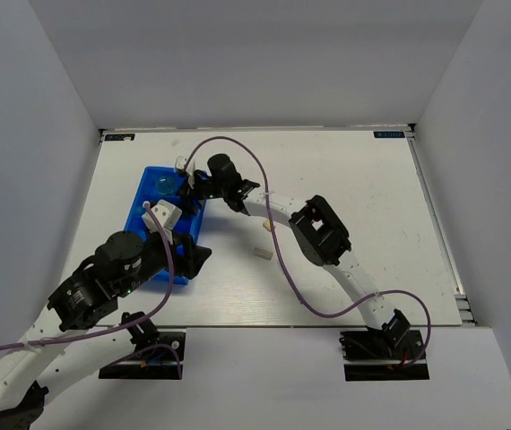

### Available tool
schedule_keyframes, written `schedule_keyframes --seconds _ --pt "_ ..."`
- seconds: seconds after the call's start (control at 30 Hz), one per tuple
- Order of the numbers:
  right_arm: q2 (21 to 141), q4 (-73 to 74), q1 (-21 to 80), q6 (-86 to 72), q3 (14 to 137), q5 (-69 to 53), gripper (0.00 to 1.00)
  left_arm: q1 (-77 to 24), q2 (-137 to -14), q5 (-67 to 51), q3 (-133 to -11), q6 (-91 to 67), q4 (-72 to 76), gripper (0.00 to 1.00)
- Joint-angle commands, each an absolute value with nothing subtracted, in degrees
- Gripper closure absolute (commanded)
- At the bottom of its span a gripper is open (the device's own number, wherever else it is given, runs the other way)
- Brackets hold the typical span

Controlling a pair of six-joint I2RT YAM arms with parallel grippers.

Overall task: Sort the stationery into containers
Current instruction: Place the pen in the storage box, then pick up the pen from the center of the board.

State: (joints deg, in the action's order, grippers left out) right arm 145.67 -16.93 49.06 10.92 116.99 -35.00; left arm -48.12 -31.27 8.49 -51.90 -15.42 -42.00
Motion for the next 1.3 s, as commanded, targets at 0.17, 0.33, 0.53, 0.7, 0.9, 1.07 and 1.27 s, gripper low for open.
schedule_keyframes --seconds 0.17,0.33,0.53,0.7,0.9,1.07,1.27 --pt "135.4 -18.5 49.1 10.0 115.7 -35.8 0.5 -48.1 -33.0 7.7 -53.5 -17.2 -43.1 0.24" --pt "130.6 -13.8 48.7 8.4 115.5 -30.5 0.95 -47.9 -33.9 7.2 -53.6 -17.9 -42.8 0.61" --pt "127.8 15.7 47.6 13.1 124.1 -0.3 1.0 -48.1 -39.9 3.6 -53.0 -18.5 -39.6 1.0" --pt "120.8 38.9 40.5 9.4 112.8 9.5 0.97 -48.1 -48.6 0.4 -51.4 -20.7 -35.7 0.81" --pt "111.0 59.1 24.0 0.5 103.7 -2.5 0.19 -49.7 -67.4 6.6 -52.6 -32.2 -28.1 0.41" --pt "92.1 46.3 17.5 2.2 74.9 -5.7 1.0 -53.7 -85.3 12.8 -66.0 -43.8 -29.2 0.41" --pt "75.1 36.2 15.2 0.4 58.6 -0.4 0.8 -57.9 -106.9 17.0 -85.9 -56.5 -39.3 0.4"
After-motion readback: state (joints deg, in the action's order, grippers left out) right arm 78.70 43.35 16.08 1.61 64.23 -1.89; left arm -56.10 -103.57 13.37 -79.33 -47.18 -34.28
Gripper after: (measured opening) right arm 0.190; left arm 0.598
